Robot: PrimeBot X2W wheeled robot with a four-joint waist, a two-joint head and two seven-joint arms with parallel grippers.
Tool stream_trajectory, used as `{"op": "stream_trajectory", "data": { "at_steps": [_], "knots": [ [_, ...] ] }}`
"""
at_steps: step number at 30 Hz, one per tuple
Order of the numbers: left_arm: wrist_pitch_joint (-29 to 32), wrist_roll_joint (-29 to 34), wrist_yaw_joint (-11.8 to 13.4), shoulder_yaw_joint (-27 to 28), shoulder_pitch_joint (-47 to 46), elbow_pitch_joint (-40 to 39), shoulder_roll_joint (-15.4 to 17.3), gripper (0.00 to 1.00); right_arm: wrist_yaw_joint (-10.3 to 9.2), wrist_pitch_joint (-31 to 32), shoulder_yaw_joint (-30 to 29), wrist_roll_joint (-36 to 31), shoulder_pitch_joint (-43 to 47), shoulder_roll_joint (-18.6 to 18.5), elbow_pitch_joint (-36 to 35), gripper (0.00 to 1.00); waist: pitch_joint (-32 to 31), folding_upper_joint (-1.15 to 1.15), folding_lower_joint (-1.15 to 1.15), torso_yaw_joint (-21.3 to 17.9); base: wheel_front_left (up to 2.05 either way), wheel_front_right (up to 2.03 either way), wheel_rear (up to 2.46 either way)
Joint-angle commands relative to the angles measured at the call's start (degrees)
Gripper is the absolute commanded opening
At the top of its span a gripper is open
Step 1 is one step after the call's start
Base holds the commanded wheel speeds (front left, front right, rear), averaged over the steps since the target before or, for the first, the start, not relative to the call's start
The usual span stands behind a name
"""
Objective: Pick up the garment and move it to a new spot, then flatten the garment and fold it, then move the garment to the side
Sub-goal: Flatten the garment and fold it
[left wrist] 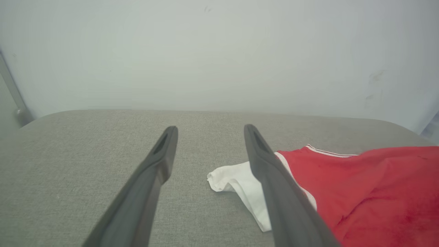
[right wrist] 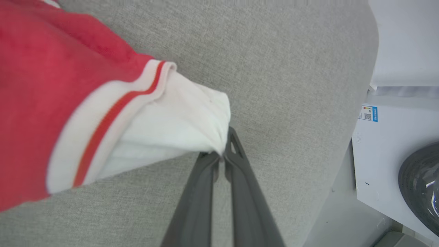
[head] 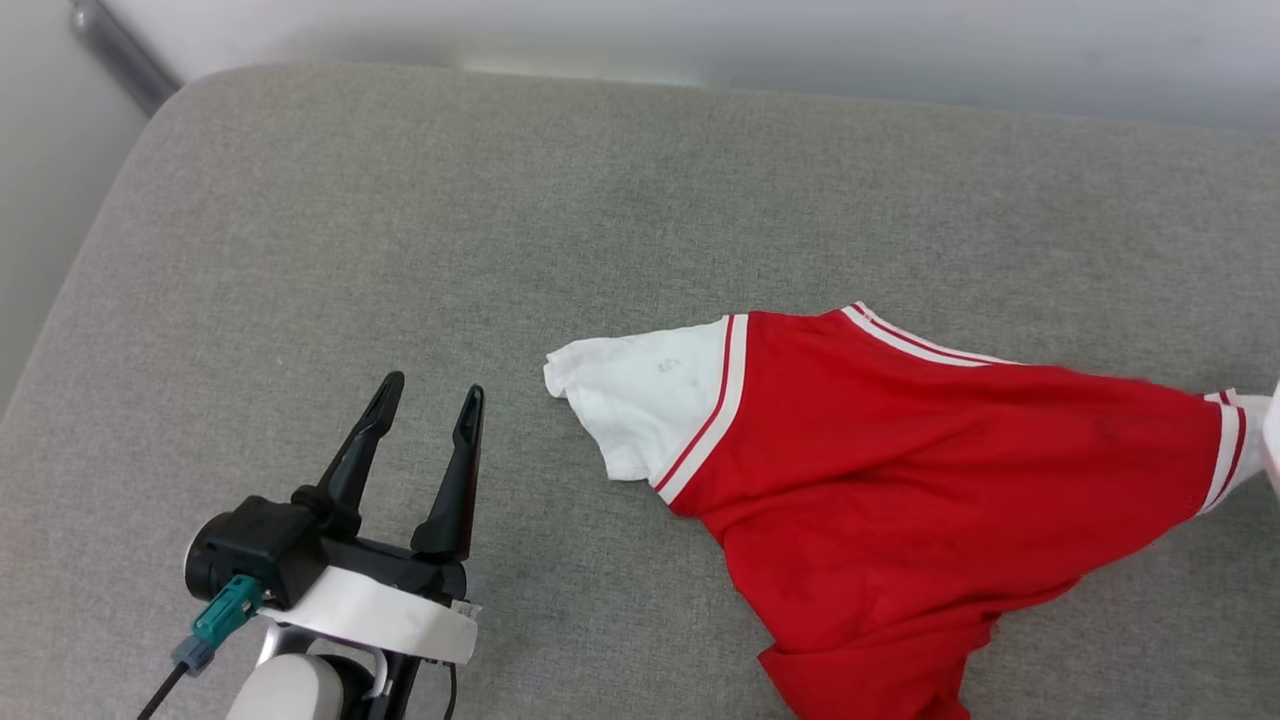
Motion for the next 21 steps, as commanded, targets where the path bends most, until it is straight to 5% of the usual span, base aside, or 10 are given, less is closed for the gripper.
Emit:
{"op": "stream_trajectory", "data": {
  "at_steps": [1,10,21],
  "knots": [
    [-0.1,-0.2,-0.1,-0.2,-0.5,0.3,0.3,1.0,-0.06,-1.4,-0.2,-1.0,-1.2,1.0,1.0,1.0,0.5,0.0,-0.01,0.4,0.0,0.0,0.0],
    [-0.1,-0.4,-0.1,1.4,-0.1,1.3,1.2,1.0,-0.06,-13.4,0.5,-5.0,-3.5,7.0,8.6,1.0,-1.6,0.0,-0.01,-1.2,0.0,0.0,0.0],
    [-0.1,-1.0,-0.1,6.2,3.1,-0.7,2.0,1.0,-0.06,-29.8,-3.2,-6.2,0.8,13.5,2.8,1.0,-6.7,0.0,-0.01,-7.8,0.0,0.0,0.0]
  ]
}}
